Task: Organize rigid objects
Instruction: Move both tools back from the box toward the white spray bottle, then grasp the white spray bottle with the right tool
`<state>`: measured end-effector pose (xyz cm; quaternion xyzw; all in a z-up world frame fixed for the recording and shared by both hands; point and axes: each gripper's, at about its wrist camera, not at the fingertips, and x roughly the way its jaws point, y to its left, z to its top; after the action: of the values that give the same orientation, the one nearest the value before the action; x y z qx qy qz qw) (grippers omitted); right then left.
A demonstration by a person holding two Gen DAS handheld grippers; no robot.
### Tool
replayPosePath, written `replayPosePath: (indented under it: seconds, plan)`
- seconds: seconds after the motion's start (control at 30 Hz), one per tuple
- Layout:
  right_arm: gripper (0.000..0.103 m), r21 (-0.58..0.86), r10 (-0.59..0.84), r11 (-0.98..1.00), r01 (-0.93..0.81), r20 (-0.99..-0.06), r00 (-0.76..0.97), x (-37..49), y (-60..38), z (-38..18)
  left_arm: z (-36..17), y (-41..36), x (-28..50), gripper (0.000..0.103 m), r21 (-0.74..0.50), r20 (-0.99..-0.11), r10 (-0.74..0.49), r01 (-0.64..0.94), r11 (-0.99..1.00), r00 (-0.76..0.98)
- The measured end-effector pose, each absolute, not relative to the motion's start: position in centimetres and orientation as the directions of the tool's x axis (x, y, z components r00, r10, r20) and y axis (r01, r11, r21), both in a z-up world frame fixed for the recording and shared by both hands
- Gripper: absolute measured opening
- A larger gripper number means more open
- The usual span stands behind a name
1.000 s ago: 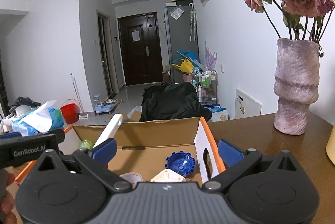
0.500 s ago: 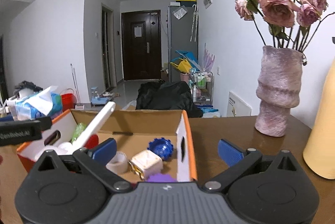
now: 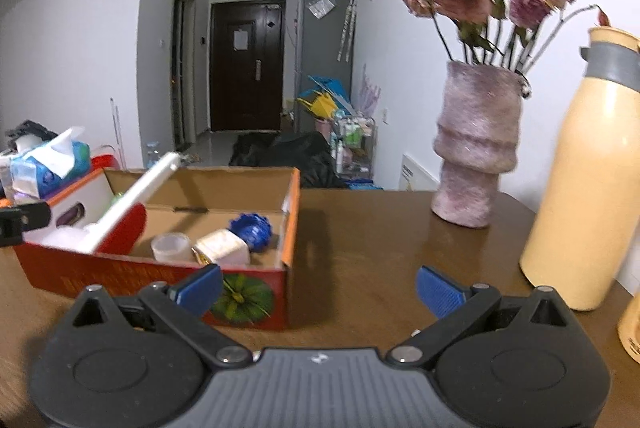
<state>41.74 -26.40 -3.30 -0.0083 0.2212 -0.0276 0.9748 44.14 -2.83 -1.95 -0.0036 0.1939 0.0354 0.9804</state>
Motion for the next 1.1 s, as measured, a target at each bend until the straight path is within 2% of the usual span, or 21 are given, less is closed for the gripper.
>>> replayPosePath:
  seconds: [0.53,0.93,1.03,1.1]
  plan:
    - [0.102,-0.045,-0.161,0.986,0.163,-0.542,0.824,39.0,-30.6,-6.5,-4.1,-4.6,40.8,0.103,0.013,-0.468,0.039,-0.037,0.999,0.883]
    - [0.086,0.063,-0.16,0.966,0.251,-0.619,0.769,42.2,-33.0,-8.1,-4.9,-6.0,40.6,0.103,0.011,-0.498,0.056,-0.059,0.998,0.865]
    - [0.08,0.078,-0.145,0.966,0.248,-0.628,0.764,42.5,-33.3,-8.2,-5.0,-6.3,40.6,0.103,0.009,-0.504,0.057,-0.061,0.998,0.862]
    - [0.07,0.083,-0.134,0.967,0.24,-0.636,0.76,42.6,-33.4,-8.3,-5.1,-6.6,40.5,0.103,0.006,-0.51,0.055,-0.06,0.998,0.859]
